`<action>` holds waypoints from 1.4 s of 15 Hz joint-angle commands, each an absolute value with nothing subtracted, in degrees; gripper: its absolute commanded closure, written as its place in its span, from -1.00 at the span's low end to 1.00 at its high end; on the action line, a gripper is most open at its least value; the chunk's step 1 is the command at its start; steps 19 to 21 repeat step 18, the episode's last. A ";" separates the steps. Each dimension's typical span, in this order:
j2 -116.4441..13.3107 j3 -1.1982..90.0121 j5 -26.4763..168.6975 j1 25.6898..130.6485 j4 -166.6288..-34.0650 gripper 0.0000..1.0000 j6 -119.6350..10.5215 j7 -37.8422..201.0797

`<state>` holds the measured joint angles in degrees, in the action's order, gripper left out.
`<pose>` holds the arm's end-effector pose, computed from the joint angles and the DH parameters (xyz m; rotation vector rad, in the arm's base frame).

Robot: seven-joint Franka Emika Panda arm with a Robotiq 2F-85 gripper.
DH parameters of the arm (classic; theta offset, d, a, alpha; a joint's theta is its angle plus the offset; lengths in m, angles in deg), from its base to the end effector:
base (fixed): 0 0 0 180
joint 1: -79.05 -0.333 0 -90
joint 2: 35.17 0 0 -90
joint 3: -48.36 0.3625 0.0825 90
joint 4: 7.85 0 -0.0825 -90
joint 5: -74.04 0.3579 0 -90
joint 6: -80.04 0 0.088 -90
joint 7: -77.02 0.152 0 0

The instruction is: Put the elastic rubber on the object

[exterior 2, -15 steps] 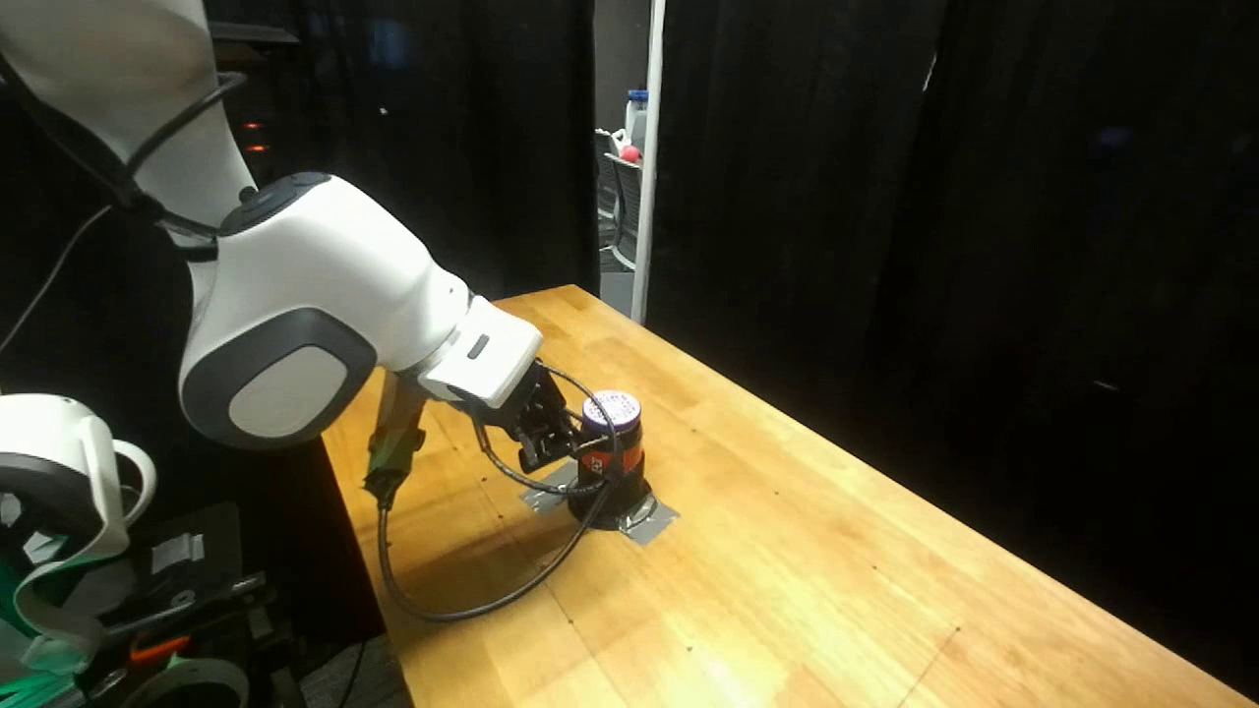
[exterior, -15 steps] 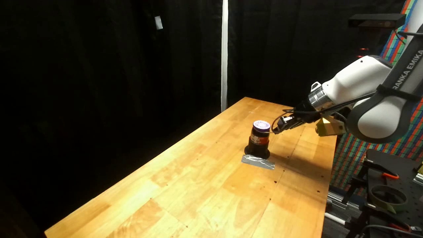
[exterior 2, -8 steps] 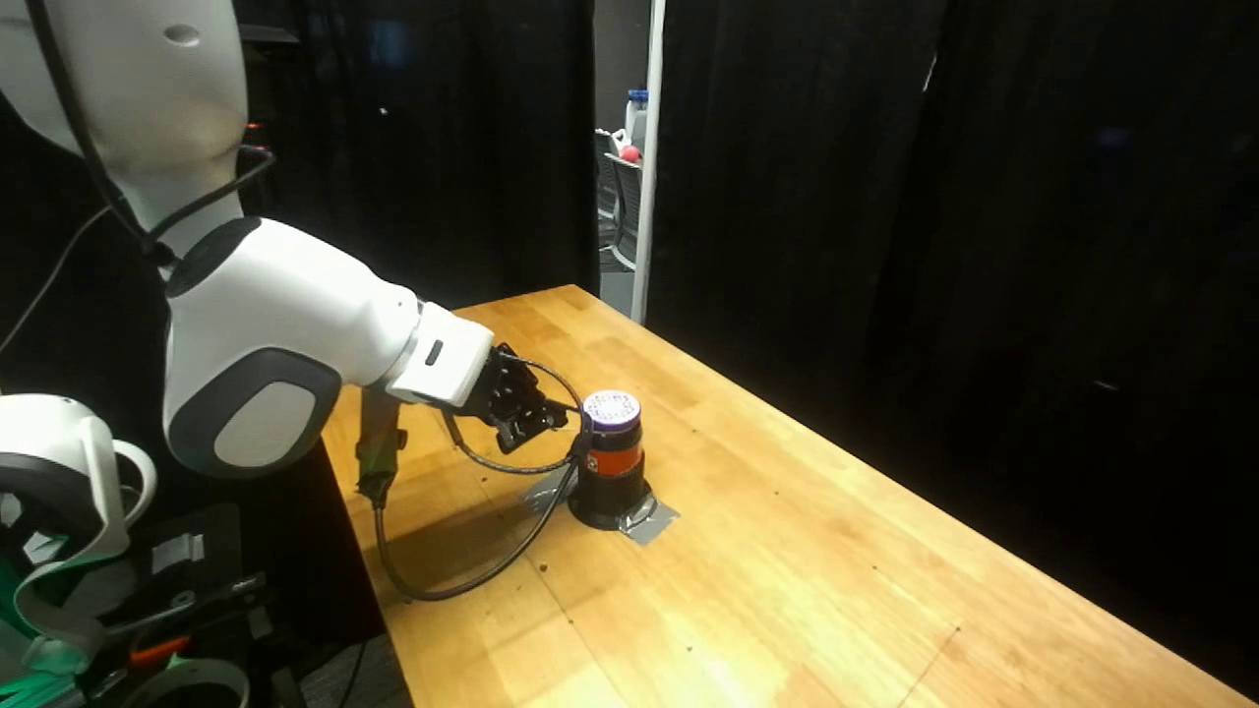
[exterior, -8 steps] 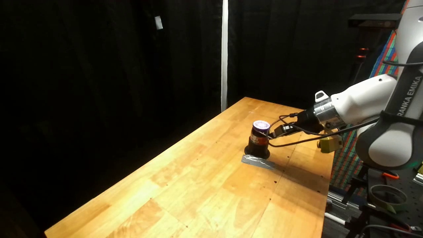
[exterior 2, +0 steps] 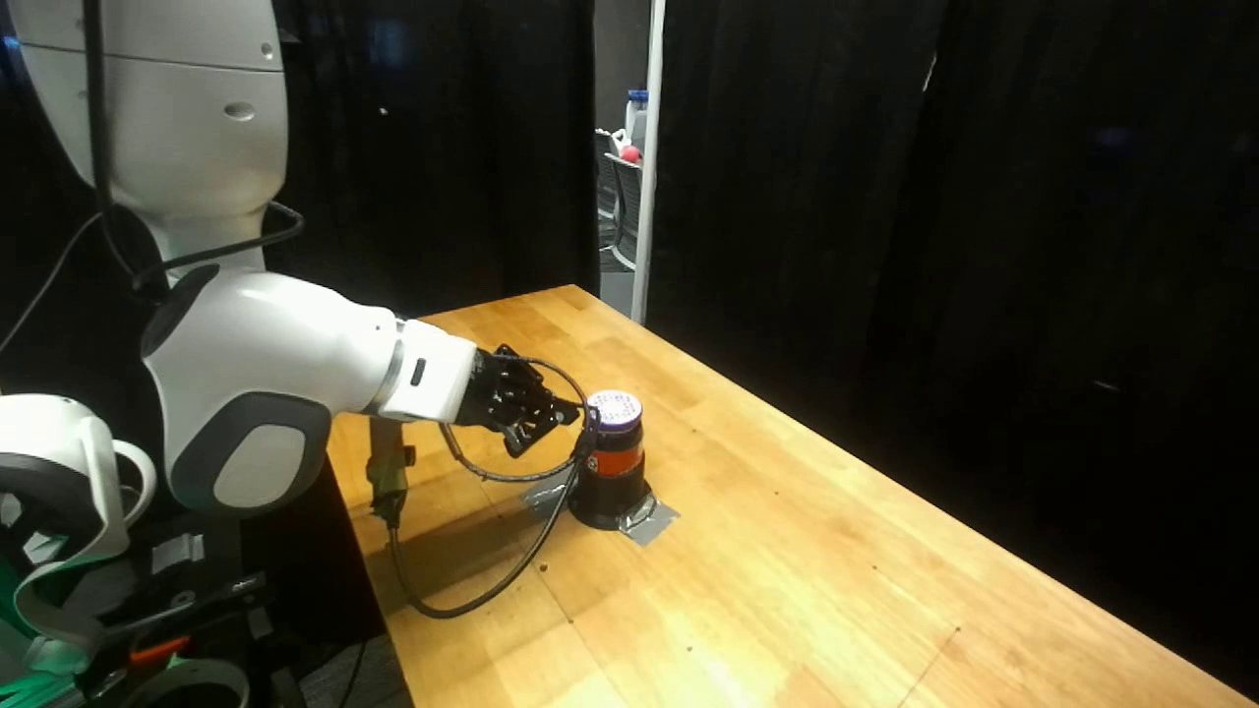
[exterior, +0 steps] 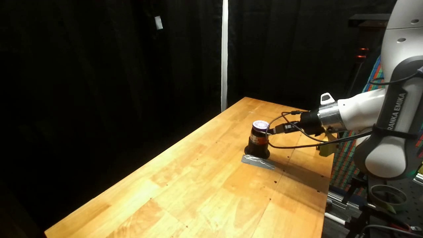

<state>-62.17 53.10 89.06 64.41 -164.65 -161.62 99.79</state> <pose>0.4550 0.1107 0.2490 -2.5259 0.4342 -1.3628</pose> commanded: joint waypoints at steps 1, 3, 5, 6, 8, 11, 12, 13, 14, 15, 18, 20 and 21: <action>-61.96 50.81 89.96 61.15 -162.85 0.81 -164.41 99.97; -60.17 48.68 90.23 58.61 -161.50 0.80 -162.62 100.18; -60.43 47.37 89.94 57.01 -160.90 0.80 -162.84 100.19; -60.58 46.61 90.06 56.09 -160.58 0.80 -163.08 100.14; -61.10 46.64 90.98 55.45 -161.56 0.80 -163.11 99.66; -54.15 55.04 89.64 63.17 -166.58 0.17 -147.98 97.21; -52.61 56.16 89.36 64.07 -167.44 0.03 -143.62 97.33; -51.04 57.10 89.36 64.68 -168.31 -0.11 -139.18 97.32; -49.90 58.10 88.60 65.37 -168.16 -0.28 -134.42 97.73; -51.07 58.59 89.44 64.95 -165.44 -0.43 -129.66 97.11; -46.50 60.71 88.34 65.40 -165.22 -0.87 -114.66 97.90; -46.50 60.71 88.34 65.40 -165.22 -0.87 -114.66 97.90; -46.50 60.71 88.34 65.40 -165.22 -0.87 -114.66 97.90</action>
